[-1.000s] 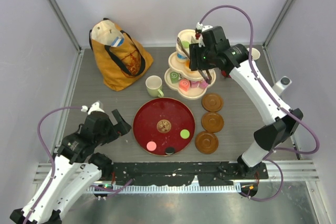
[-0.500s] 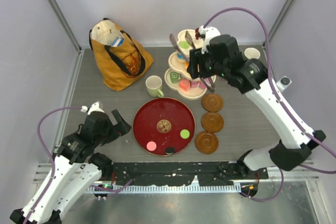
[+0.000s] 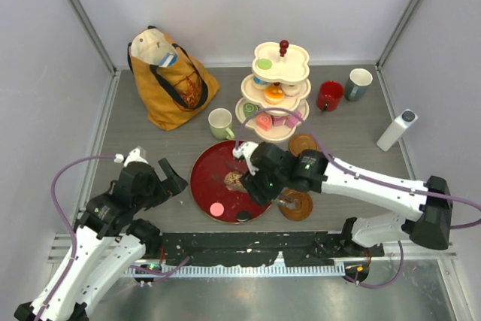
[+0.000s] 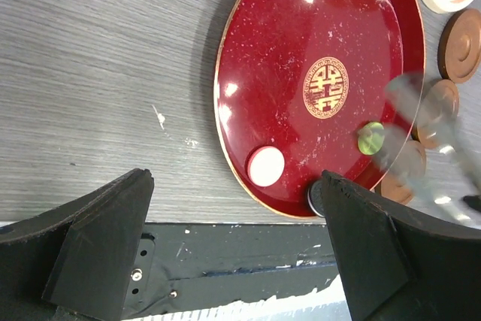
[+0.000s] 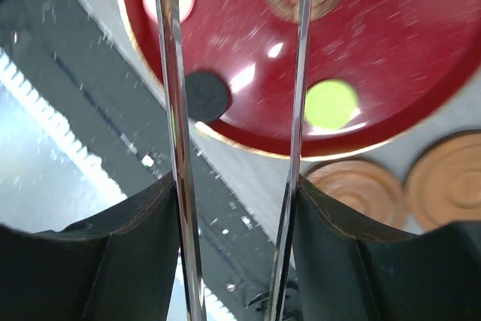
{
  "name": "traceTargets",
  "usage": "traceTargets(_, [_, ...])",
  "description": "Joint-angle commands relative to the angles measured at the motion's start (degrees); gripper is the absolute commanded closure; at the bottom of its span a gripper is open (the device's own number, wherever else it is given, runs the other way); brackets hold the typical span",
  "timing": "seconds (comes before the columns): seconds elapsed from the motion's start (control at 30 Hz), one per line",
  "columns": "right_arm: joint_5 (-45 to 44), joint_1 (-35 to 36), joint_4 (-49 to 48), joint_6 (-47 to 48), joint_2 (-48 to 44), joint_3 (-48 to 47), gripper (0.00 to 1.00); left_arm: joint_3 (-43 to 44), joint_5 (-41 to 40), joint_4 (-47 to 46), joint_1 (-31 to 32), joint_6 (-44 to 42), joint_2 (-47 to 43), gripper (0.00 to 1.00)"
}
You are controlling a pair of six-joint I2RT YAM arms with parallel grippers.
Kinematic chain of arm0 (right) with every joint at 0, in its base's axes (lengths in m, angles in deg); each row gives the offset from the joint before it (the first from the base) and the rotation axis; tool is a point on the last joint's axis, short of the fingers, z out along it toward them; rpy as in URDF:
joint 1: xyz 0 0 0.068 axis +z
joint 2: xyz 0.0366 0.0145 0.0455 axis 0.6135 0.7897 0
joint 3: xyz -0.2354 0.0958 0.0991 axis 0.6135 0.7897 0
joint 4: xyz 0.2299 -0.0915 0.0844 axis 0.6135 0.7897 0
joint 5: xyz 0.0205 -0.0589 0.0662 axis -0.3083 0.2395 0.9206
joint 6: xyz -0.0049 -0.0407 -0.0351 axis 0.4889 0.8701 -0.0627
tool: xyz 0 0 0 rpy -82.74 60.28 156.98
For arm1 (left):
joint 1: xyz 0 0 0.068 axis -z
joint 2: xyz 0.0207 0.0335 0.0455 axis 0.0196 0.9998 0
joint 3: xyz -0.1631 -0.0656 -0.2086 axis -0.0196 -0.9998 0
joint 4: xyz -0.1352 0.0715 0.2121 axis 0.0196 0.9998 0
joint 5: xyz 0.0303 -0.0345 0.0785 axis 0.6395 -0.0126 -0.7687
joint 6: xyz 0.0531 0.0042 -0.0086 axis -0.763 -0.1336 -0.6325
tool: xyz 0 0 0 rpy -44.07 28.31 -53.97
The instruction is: Serve the afternoon tea
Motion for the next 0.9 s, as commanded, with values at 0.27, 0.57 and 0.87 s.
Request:
traceTargets(0.27, [6.96,8.03,-5.19,-6.77,4.11,6.28,0.42,-0.48,1.13,-0.02,-0.30,0.91,-0.35,0.01])
traceTargets(0.57, [-3.26,10.49,-0.87,-5.28,9.64,2.68,0.42,-0.65,0.87,-0.02,-0.13,1.00,-0.35,0.00])
traceTargets(0.87, [-13.10,13.22,5.20,-6.16,13.51,-0.93,0.42,-0.74,0.87,-0.02,-0.21,1.00,-0.70,0.01])
